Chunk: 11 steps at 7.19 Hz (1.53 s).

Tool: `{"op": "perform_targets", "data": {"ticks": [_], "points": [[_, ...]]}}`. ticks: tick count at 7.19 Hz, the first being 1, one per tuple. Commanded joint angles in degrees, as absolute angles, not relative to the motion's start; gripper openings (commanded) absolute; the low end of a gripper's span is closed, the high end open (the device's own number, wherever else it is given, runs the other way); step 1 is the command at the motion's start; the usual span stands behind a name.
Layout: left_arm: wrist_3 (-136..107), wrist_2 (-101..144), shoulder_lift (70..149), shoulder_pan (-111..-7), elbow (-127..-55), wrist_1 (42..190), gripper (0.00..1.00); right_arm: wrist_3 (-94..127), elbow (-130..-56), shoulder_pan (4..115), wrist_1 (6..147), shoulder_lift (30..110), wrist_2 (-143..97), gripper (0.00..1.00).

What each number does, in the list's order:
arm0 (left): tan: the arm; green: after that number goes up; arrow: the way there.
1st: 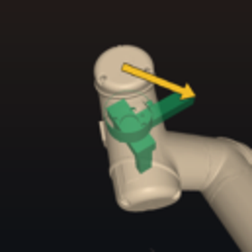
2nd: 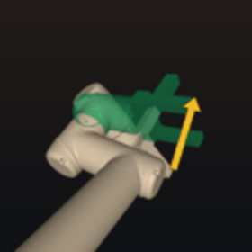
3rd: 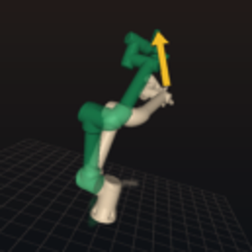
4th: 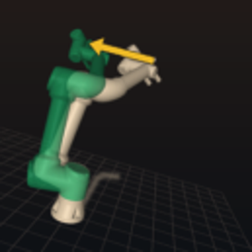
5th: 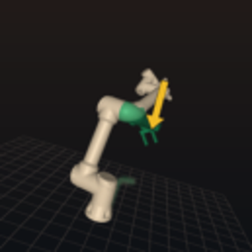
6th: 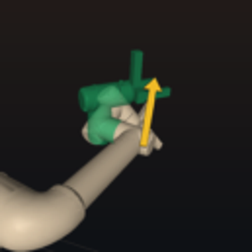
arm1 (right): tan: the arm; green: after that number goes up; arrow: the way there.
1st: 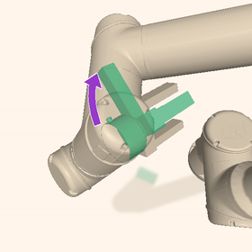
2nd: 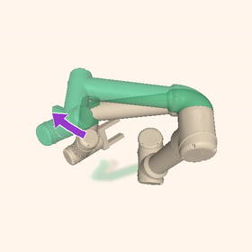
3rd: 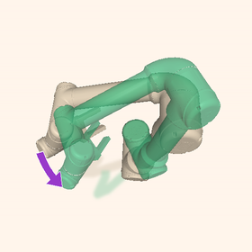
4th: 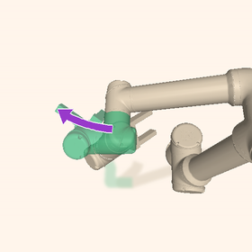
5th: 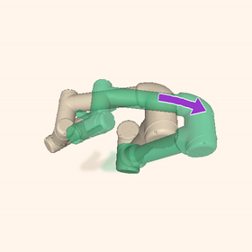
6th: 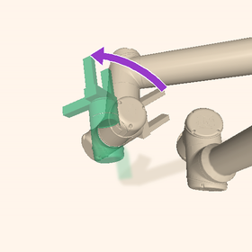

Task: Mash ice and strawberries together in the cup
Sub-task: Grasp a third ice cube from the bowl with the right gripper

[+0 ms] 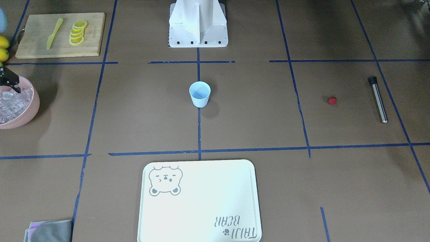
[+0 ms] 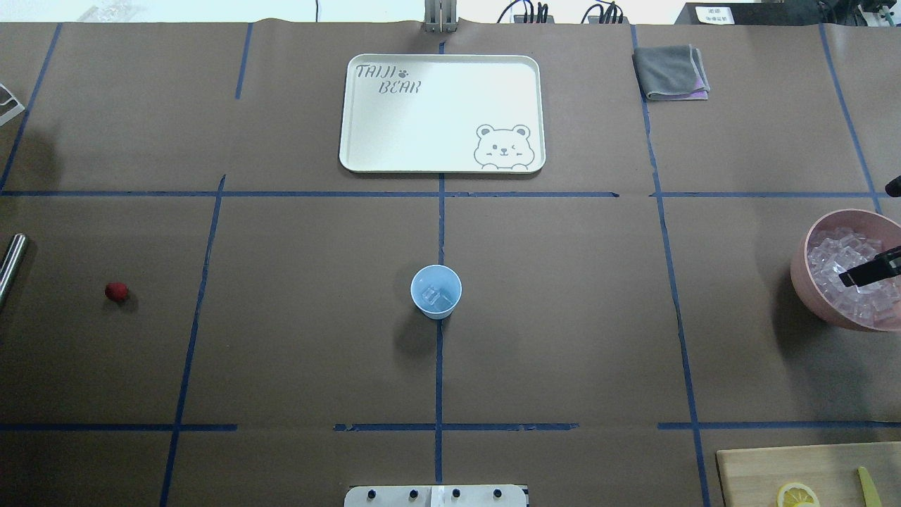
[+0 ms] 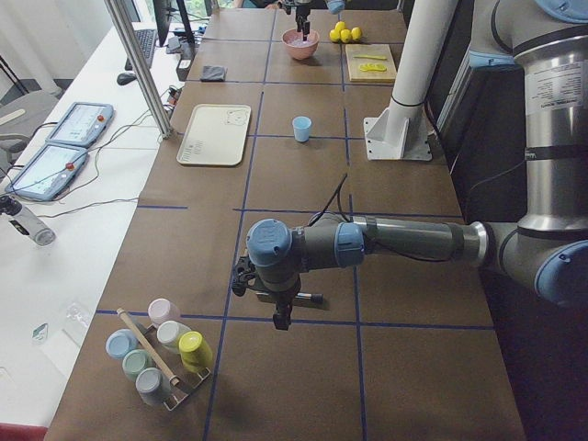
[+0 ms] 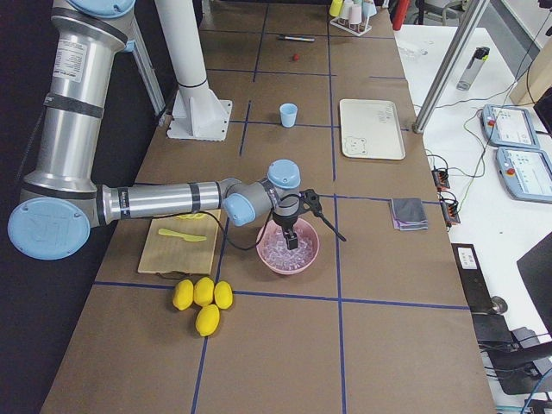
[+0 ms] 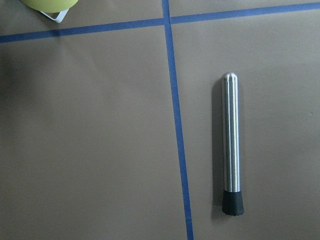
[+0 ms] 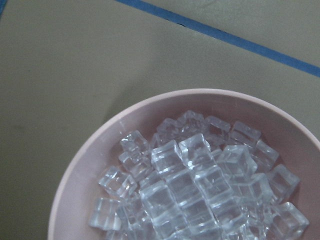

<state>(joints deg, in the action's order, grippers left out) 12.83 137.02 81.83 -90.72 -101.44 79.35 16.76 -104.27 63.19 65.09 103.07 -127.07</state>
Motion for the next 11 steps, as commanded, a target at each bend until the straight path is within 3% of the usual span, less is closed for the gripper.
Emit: {"op": "perform_targets", "data": {"ticks": [1, 2, 3, 4, 5, 6, 8, 11], "points": [[12.8, 137.0, 81.8, -90.4, -101.6, 79.4, 1.0, 17.0, -101.6, 63.2, 63.0, 103.3, -127.3, 0.97], [12.8, 137.0, 81.8, -90.4, -101.6, 79.4, 1.0, 17.1, -101.3, 63.2, 62.9, 103.4, -127.3, 0.95], [12.8, 137.0, 81.9, -90.4, -101.7, 79.4, 1.0, 18.5, -102.0, 63.2, 62.9, 103.3, -127.3, 0.84], [12.8, 137.0, 81.9, -90.4, -101.8, 79.4, 1.0, 18.8, -102.2, 63.2, 62.9, 103.3, -127.7, 0.6], [12.8, 137.0, 81.9, -90.4, -101.8, 79.5, 1.0, 18.8, -102.2, 63.2, 62.8, 103.1, -128.0, 0.28], [12.8, 137.0, 81.9, -90.4, -101.8, 79.5, 1.0, 18.7, -102.2, 63.2, 62.8, 103.2, -128.0, 0.05], [12.8, 137.0, 81.9, -90.4, -101.8, 79.5, 1.0, 18.7, -102.2, 63.2, 62.8, 103.3, -128.0, 0.03], [12.8, 137.0, 81.9, -90.4, -101.9, 79.5, 1.0, 18.6, -109.3, 68.9, 70.9, 102.5, -131.9, 0.01]]}}
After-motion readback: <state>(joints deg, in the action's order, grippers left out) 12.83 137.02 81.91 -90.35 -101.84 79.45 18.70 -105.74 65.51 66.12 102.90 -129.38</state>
